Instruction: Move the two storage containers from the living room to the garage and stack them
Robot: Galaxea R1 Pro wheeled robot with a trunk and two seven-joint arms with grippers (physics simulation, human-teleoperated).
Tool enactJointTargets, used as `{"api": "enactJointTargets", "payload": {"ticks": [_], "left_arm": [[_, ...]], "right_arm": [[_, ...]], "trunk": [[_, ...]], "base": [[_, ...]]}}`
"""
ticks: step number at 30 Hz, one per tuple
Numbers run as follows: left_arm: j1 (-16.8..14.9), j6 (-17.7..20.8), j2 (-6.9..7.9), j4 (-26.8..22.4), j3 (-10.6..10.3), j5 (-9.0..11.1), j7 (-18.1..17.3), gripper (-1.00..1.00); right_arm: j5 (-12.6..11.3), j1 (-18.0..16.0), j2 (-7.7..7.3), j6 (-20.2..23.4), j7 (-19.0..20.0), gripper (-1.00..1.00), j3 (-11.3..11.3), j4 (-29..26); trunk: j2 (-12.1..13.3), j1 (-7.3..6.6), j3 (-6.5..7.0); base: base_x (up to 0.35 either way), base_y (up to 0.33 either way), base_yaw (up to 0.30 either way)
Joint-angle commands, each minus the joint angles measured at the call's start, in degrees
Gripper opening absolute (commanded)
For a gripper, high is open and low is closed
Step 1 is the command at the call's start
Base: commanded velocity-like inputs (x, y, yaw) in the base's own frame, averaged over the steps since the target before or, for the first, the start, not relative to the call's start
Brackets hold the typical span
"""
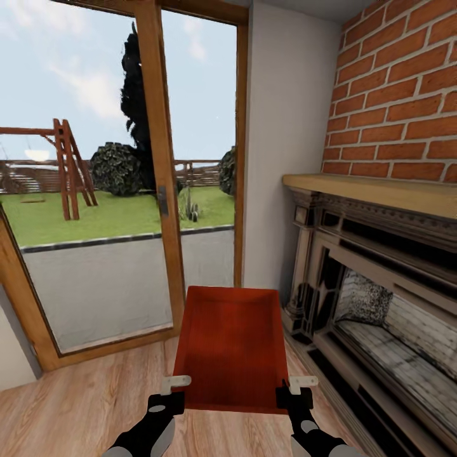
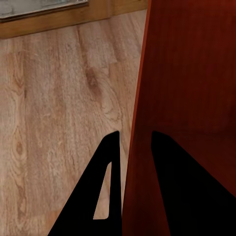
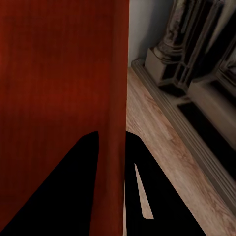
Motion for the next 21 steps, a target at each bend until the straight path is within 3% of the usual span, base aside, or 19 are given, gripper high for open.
{"api": "enactJointTargets", "payload": {"ticks": [1,21], "left_arm": [[0.0,0.2,-0.05,0.2,-0.4,1.4,0.3,-1.00],[0.0,0.2,-0.05,0.2,-0.4,1.4,0.3,-1.00]], "right_arm": [[0.4,-0.1,0.02,-0.3,-0.3,-1.00,0.0,-2.5],[0.4,-0.1,-0.01,-0.3,-0.3,-1.00,0.0,-2.5]], "trunk": [[-0.1,0.00,0.01],[-0.1,0.00,1.75]], "base": [[0.000,0.000,0.000],[0.000,0.000,0.000]]}}
